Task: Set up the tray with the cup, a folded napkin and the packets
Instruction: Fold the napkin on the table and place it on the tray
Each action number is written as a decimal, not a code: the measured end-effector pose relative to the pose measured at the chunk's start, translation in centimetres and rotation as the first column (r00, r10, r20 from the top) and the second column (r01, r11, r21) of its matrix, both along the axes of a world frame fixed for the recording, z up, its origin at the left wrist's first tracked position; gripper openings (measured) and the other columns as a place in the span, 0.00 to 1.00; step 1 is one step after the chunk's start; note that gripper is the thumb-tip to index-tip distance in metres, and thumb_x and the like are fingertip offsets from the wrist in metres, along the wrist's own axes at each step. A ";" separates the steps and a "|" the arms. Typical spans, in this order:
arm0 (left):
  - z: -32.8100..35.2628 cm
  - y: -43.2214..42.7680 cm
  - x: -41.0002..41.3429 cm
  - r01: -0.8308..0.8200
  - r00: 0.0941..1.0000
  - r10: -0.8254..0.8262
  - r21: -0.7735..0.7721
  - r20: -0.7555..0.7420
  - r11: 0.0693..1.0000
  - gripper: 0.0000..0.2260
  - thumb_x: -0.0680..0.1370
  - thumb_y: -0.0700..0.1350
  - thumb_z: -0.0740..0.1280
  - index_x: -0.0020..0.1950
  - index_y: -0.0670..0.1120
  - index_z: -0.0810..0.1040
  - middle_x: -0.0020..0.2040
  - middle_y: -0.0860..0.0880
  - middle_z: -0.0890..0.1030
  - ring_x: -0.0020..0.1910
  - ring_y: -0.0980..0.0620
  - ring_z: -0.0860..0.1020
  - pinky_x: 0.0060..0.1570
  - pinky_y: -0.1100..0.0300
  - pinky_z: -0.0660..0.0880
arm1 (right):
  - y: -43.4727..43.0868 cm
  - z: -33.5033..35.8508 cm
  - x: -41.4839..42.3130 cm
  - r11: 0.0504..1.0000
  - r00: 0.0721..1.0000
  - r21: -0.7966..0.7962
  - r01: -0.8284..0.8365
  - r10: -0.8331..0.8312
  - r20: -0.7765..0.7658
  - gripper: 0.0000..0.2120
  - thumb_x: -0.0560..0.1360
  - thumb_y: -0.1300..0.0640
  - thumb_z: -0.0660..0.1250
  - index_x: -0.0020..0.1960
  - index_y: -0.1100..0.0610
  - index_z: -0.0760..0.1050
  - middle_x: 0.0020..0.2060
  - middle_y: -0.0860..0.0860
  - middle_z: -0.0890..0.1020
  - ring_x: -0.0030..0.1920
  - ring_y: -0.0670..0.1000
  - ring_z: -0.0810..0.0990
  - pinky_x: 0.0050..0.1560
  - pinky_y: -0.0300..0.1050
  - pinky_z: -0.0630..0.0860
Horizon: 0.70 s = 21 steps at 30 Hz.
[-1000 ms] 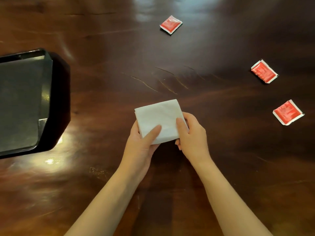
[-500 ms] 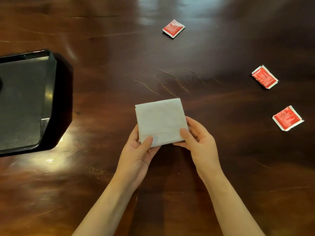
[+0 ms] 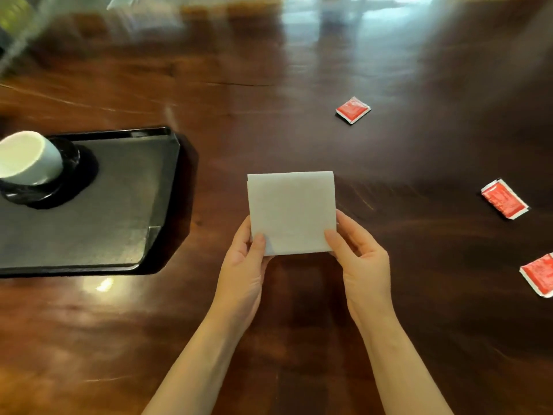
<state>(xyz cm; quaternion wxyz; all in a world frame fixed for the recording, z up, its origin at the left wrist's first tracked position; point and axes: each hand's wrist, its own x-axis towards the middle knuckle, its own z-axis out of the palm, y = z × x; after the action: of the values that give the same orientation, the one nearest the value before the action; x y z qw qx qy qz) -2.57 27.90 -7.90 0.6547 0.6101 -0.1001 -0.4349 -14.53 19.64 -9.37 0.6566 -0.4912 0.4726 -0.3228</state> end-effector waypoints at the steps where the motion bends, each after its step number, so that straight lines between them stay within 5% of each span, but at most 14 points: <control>1: 0.2 0.1 0.9 -0.025 0.999 0.024 0.017 0.044 1.000 0.14 0.77 0.47 0.61 0.63 0.57 0.73 0.60 0.54 0.79 0.61 0.54 0.76 0.60 0.54 0.75 | 0.1 0.2 1.2 1.000 1.000 -0.012 -0.002 0.002 0.007 0.13 0.72 0.54 0.68 0.54 0.41 0.76 0.52 0.40 0.82 0.54 0.41 0.80 0.51 0.40 0.79; 5: 1.0 1.5 5.6 -0.187 0.971 0.174 0.067 0.164 0.980 0.14 0.75 0.47 0.66 0.60 0.58 0.74 0.58 0.55 0.80 0.59 0.55 0.77 0.59 0.51 0.75 | 1.4 0.8 6.6 0.999 1.000 -0.042 -0.011 0.011 0.012 0.13 0.73 0.56 0.68 0.55 0.42 0.75 0.51 0.40 0.82 0.53 0.42 0.80 0.50 0.38 0.79; 11: 1.7 5.3 15.1 -0.379 0.925 0.376 0.050 0.056 0.924 0.09 0.77 0.39 0.65 0.53 0.50 0.76 0.47 0.52 0.84 0.47 0.58 0.82 0.42 0.67 0.78 | 5.2 1.6 17.3 0.998 0.999 -0.062 -0.027 0.026 -0.019 0.15 0.73 0.56 0.67 0.57 0.43 0.75 0.51 0.40 0.81 0.53 0.42 0.80 0.52 0.41 0.78; 17: 2.0 10.3 24.0 -0.423 0.905 0.424 0.096 0.008 0.901 0.10 0.77 0.40 0.63 0.57 0.49 0.76 0.52 0.49 0.83 0.51 0.54 0.82 0.50 0.58 0.77 | 9.8 1.1 27.4 0.993 0.991 -0.027 -0.118 0.117 -0.059 0.14 0.73 0.56 0.66 0.54 0.39 0.73 0.50 0.36 0.79 0.53 0.39 0.78 0.52 0.37 0.77; 21: 1.8 13.3 27.9 -0.382 0.923 0.386 0.131 -0.004 0.915 0.13 0.78 0.39 0.62 0.60 0.48 0.76 0.53 0.51 0.83 0.51 0.55 0.82 0.50 0.58 0.77 | 12.4 0.5 31.3 0.990 0.982 -0.032 -0.139 0.134 -0.132 0.15 0.74 0.56 0.66 0.60 0.48 0.74 0.49 0.37 0.79 0.52 0.39 0.78 0.52 0.37 0.76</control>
<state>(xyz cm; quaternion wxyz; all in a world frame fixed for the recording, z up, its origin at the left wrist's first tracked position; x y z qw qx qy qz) 25.32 41.16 -6.07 0.6882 0.6521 0.0595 -0.3125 16.72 32.08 -8.88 0.6349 -0.5557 0.4728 -0.2542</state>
